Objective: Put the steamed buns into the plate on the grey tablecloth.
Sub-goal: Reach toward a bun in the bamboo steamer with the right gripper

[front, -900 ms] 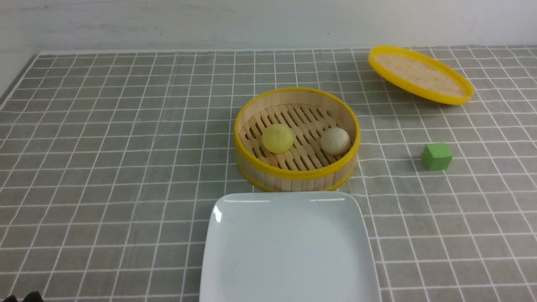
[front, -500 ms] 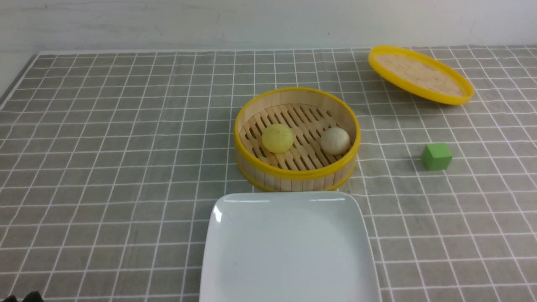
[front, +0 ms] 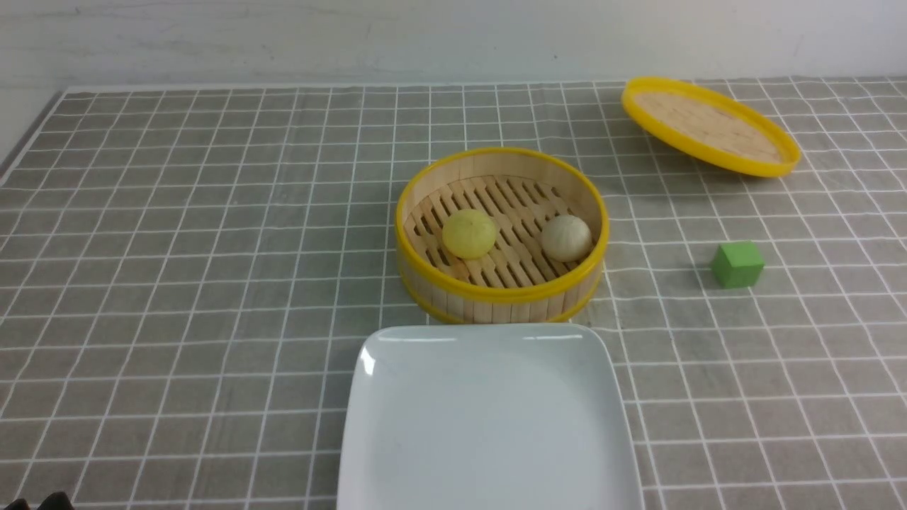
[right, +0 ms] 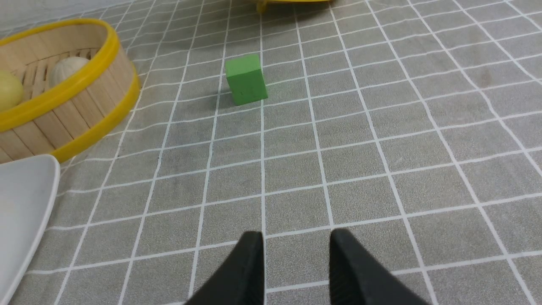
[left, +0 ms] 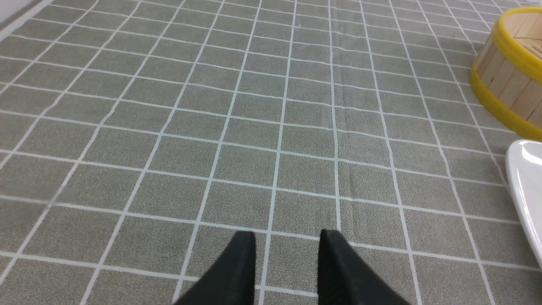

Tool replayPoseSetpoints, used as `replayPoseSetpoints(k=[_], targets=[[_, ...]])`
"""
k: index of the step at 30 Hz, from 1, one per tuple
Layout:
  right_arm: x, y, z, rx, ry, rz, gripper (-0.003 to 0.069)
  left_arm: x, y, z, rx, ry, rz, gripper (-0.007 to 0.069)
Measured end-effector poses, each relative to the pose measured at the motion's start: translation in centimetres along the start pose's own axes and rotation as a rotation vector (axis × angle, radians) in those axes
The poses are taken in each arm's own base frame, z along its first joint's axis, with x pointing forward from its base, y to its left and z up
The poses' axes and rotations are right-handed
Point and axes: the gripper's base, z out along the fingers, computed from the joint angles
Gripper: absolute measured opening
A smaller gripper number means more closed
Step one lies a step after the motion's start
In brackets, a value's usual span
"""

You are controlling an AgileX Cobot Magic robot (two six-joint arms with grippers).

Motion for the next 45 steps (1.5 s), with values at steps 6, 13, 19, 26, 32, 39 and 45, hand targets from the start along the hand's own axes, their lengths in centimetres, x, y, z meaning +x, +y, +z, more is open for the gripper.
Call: replayPoseSetpoints(k=[6, 13, 19, 26, 32, 39, 45], targets=[[0.0, 0.0, 0.0, 0.000, 0.000, 0.000, 0.0239, 0.0, 0.0, 0.0, 0.000, 0.000, 0.000, 0.0241], [0.0, 0.0, 0.0, 0.000, 0.000, 0.000, 0.0239, 0.0, 0.0, 0.0, 0.000, 0.000, 0.000, 0.0241], [0.0, 0.2, 0.0, -0.020, 0.005, 0.111, 0.0239, 0.0, -0.2, 0.0, 0.022, 0.000, -0.114, 0.0241], [0.1, 1.6, -0.1, -0.158, 0.085, 0.834, 0.0239, 0.1, -1.3, -0.1, 0.133, 0.057, -0.756, 0.0241], [0.2, 1.8, -0.1, -0.177, 0.102, 0.934, 0.0239, 0.0, -1.5, -0.1, 0.159, 0.079, -0.972, 0.0241], [-3.2, 2.3, -1.6, -0.228, 0.004, 0.706, 0.0139, -1.9, -1.8, -0.8, 0.213, 0.004, -0.923, 0.0194], [-11.5, 2.6, -3.1, -0.096, -0.031, 0.257, -0.0009, -8.7, -3.1, -3.3, 0.193, 0.098, -0.592, 0.0013]])
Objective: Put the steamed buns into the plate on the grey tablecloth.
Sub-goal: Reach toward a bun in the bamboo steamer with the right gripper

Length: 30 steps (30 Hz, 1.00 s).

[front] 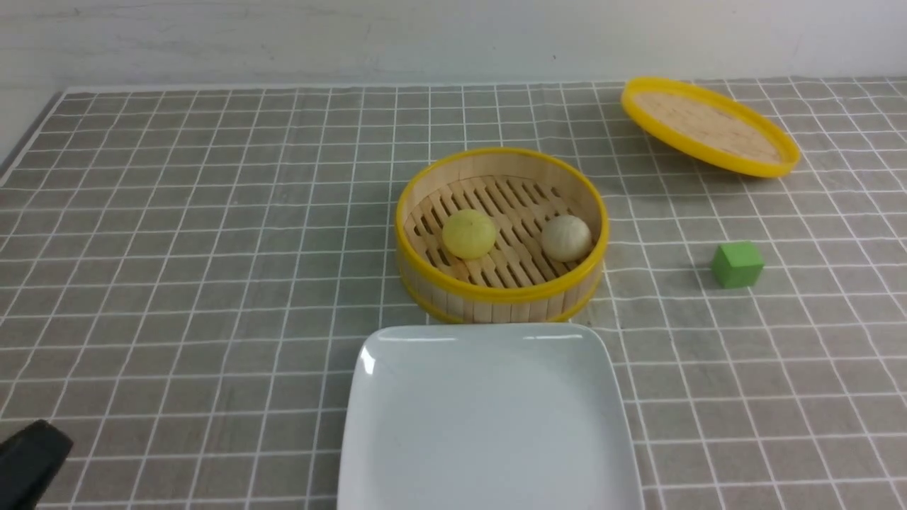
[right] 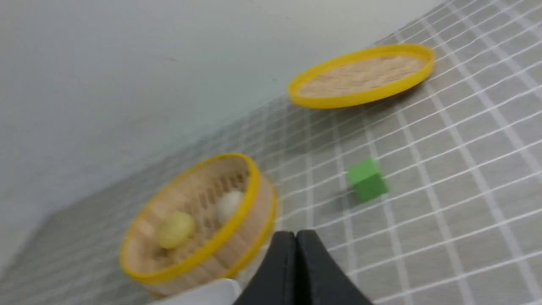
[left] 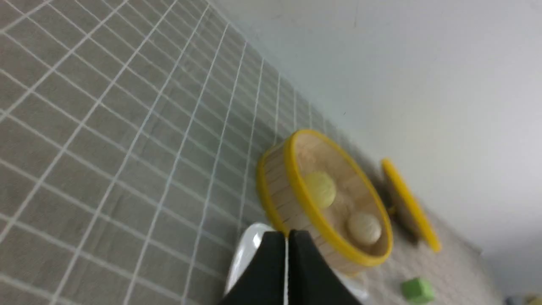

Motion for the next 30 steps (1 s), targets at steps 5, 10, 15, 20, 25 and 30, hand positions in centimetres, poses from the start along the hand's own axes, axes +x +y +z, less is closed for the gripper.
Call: replayPoseSetpoints(k=[5, 10, 15, 20, 25, 30], targets=[[-1.1, 0.0, 3.2, 0.189, 0.343, -0.041, 0.0001, -0.3, -0.2, 2.0, -0.257, 0.379, 0.078, 0.0002], [-1.0, 1.3, 8.2, 0.135, 0.646, 0.000, 0.0013, -0.5, -0.1, 5.2, -0.364, 0.660, 0.180, 0.0002], [-0.9, 3.5, 13.6, -0.124, 0.778, -0.012, 0.0097, -0.5, -0.1, 7.6, -0.357, 0.759, 0.187, 0.0002], [-2.3, 4.9, 17.7, -0.262, 0.781, -0.060, 0.0229, -0.6, -0.1, 8.5, -0.352, 0.740, 0.177, 0.0012], [-3.5, 5.8, 22.6, -0.275, 0.795, -0.118, 0.0285, -0.9, -0.2, 8.7, -0.338, 0.702, 0.177, 0.0019], [-3.7, 9.2, 27.4, -0.305, 0.823, -0.273, 0.0289, -0.9, -0.2, 8.8, -0.334, 0.691, 0.178, 0.0034]])
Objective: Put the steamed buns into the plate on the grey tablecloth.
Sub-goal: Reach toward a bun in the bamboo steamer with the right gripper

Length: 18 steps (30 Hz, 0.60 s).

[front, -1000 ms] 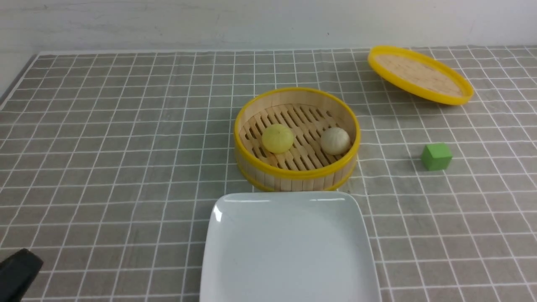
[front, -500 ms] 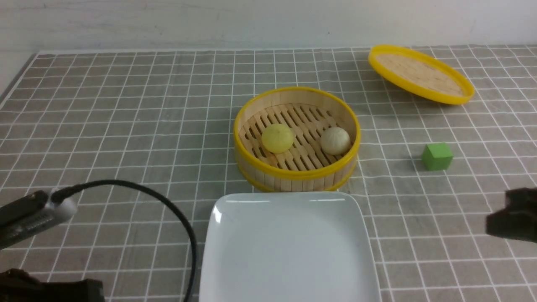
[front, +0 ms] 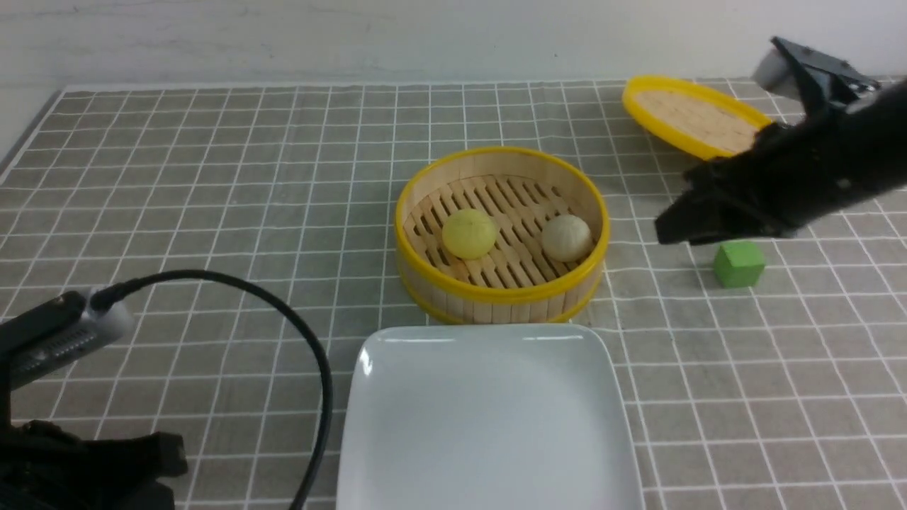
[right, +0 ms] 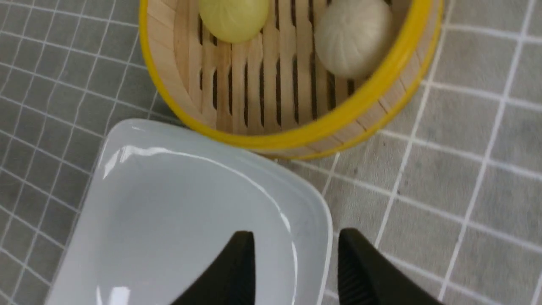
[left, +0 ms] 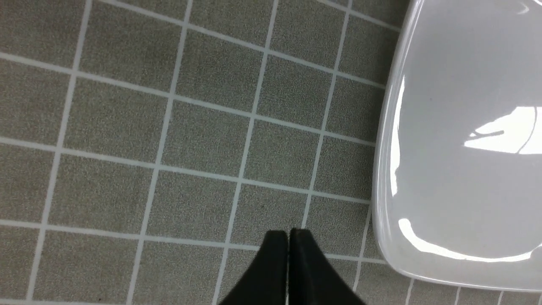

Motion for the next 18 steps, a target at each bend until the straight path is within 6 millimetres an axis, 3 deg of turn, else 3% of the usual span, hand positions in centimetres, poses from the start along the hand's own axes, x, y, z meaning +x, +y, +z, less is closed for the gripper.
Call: replayPoseSetpoints(k=[1, 5, 8, 14, 18], targets=[[-0.4, 0.1, 0.0, 0.002, -0.007, -0.008, 0.0289, 0.0, 0.0, 0.0, 0.000, 0.000, 0.000, 0.0034], [-3.7, 1.1, 3.6, 0.049, 0.025, -0.069, 0.0293, -0.1, 0.0, 0.0, 0.002, -0.013, 0.000, 0.0044], [-4.9, 1.4, 5.5, 0.090, 0.054, -0.125, 0.0297, -0.3, -0.1, 0.0, 0.006, -0.033, -0.004, 0.0052], [-5.4, 0.7, 11.2, 0.199, 0.049, -0.246, 0.0302, -0.6, 0.0, 0.0, 0.003, -0.067, -0.001, 0.0059], [-4.7, -0.3, 13.7, 0.233, 0.078, -0.282, 0.0299, -0.7, 0.0, 0.0, -0.001, -0.072, 0.003, 0.0066]])
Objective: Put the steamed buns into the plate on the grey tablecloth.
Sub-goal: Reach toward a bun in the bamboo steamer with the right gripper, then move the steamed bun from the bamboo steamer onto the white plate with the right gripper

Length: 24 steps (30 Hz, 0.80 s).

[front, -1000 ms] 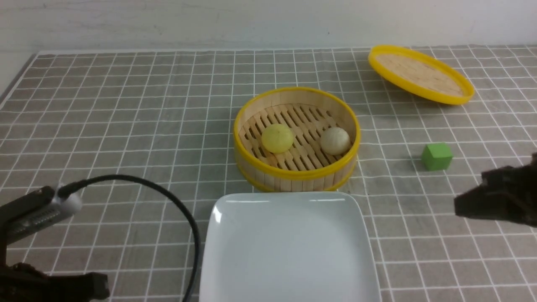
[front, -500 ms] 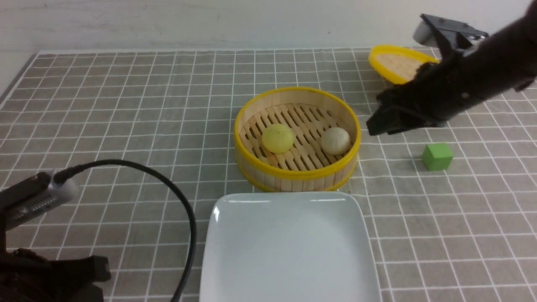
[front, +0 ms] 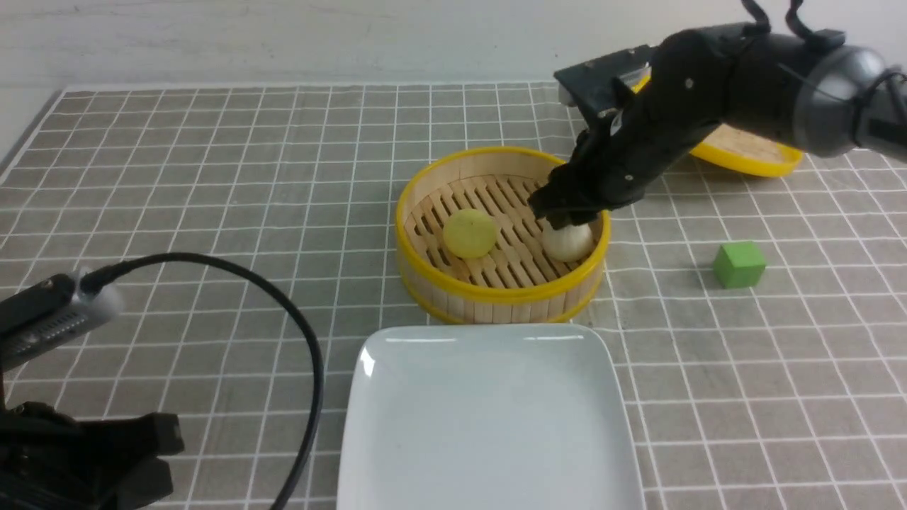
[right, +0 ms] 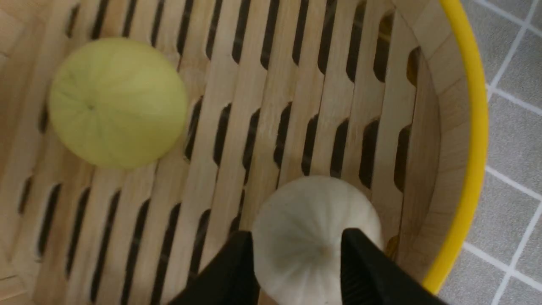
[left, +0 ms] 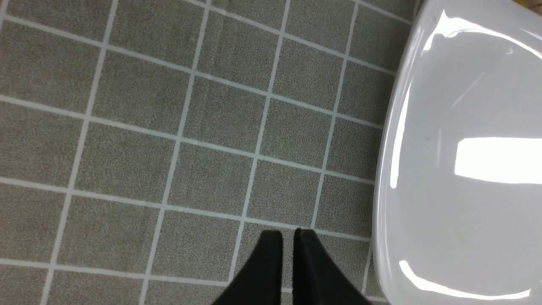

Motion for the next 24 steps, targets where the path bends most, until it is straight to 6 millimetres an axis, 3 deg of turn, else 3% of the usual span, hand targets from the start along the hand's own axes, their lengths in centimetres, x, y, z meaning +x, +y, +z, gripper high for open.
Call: replayPoseSetpoints(k=[6, 7, 8, 9, 10, 11, 14, 15, 17, 19, 21, 24], targets=[[0.5, -0.1, 1.5, 0.004, 0.022, -0.004, 0.0205, 0.0, 0.1, 0.0, -0.009, -0.002, 0.009, 0.0071], [0.4, -0.1, 1.4, 0.004, 0.018, -0.002, 0.0141, 0.0, 0.1, 0.0, -0.014, -0.003, 0.013, 0.0071], [0.4, -0.1, 1.4, 0.004, 0.017, -0.002, 0.0132, 0.0, 0.1, 0.0, -0.015, -0.003, 0.014, 0.0072], [0.0, -0.1, 0.8, 0.004, 0.010, -0.004, 0.0060, 0.0, 0.2, 0.0, -0.017, -0.003, 0.015, 0.0073], [-0.1, -0.1, 0.5, 0.003, 0.009, -0.005, 0.0045, 0.0, 0.2, 0.0, -0.017, -0.003, 0.015, 0.0073], [-0.7, 0.0, -1.1, 0.000, 0.001, -0.008, 0.0015, 0.0, 0.2, 0.0, -0.019, -0.005, 0.017, 0.0074], [-2.1, 0.5, -5.8, -0.023, -0.025, -0.008, 0.0015, -0.1, 0.2, 0.0, -0.020, -0.008, 0.020, 0.0078], [-2.3, 0.6, -6.2, -0.023, -0.037, -0.008, 0.0015, -0.1, 0.2, 0.0, -0.020, -0.009, 0.020, 0.0079], [-2.8, 1.5, -12.3, -0.064, -0.046, -0.011, 0.0015, -0.2, 0.2, 0.0, -0.018, -0.017, 0.020, 0.0084], [-2.3, 2.1, -15.9, -0.090, -0.034, -0.018, 0.0015, -0.2, 0.1, 0.0, -0.017, -0.026, 0.020, 0.0087], [-1.4, 2.7, -18.8, -0.120, 0.002, -0.008, 0.0015, -0.3, 0.1, 0.0, -0.015, -0.036, 0.020, 0.0088], [-0.6, 3.3, -20.2, -0.158, 0.007, 0.035, 0.0015, -0.4, 0.1, 0.0, -0.014, -0.041, 0.020, 0.0090]])
